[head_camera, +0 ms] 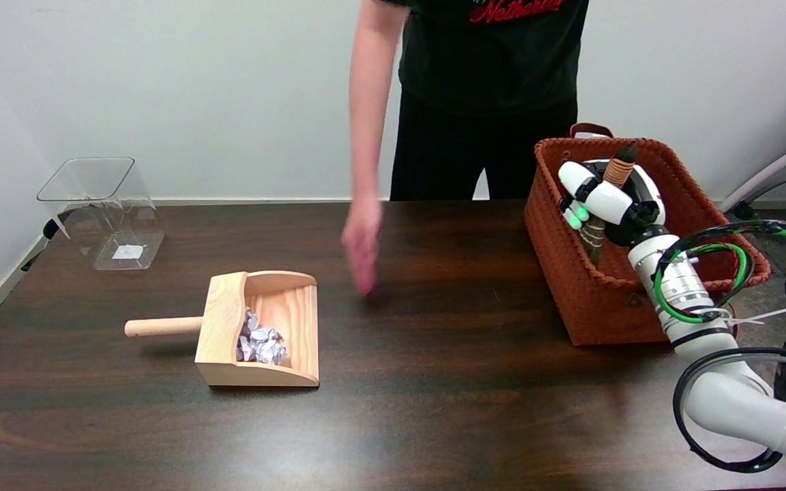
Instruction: Place the broom in the basket.
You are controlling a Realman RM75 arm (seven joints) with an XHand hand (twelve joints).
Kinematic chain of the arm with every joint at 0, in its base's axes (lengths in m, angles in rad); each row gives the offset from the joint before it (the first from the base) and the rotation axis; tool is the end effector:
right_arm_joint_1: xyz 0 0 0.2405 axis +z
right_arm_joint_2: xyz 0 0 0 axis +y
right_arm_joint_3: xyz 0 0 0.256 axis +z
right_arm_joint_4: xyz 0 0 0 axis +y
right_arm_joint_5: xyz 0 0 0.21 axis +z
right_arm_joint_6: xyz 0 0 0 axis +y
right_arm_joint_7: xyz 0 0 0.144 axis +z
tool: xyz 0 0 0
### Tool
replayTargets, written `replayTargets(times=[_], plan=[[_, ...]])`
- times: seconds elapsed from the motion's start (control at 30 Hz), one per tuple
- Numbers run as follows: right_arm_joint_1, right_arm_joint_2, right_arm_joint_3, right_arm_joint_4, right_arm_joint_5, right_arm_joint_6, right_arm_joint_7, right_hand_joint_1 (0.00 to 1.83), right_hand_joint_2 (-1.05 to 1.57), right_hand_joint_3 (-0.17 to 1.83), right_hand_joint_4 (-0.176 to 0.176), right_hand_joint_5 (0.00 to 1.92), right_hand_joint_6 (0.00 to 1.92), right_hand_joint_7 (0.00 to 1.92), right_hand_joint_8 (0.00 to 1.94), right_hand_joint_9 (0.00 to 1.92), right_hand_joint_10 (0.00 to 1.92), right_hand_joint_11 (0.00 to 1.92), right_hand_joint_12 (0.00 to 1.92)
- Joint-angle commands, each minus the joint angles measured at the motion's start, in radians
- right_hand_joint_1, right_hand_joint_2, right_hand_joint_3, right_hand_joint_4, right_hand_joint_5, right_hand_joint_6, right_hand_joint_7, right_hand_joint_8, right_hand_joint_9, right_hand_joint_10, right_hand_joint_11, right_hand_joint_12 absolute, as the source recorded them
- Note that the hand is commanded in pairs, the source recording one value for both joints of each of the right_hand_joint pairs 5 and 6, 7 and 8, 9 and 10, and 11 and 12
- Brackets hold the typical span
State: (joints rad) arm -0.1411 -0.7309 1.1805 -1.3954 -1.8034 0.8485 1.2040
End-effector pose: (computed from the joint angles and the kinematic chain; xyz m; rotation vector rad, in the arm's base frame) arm -0.2473 -0.2900 0.4400 1.1653 -0.9519 1.5105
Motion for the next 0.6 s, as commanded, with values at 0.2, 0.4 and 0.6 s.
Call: replayTargets(times=[0.2, 0.4, 0.6], plan=[[-0.003, -0.010, -0.033, 0.012, -0.023, 0.091, 0.017, 1.04, 0.08, 1.29, 0.000, 0.78, 0.78, 1.38, 1.38, 1.25, 1.25, 1.10, 1.10], [-0.002, -0.010, -0.012, 0.027, -0.027, 0.091, 0.017, 1.07, -0.09, 1.30, 0.000, 0.31, 0.31, 1.00, 1.00, 0.91, 0.91, 0.90, 0.90], [0.001, -0.010, 0.020, 0.055, -0.027, 0.091, 0.017, 1.07, -0.10, 1.28, 0.000, 0.24, 0.24, 0.86, 0.86, 0.79, 0.79, 0.84, 0.84]])
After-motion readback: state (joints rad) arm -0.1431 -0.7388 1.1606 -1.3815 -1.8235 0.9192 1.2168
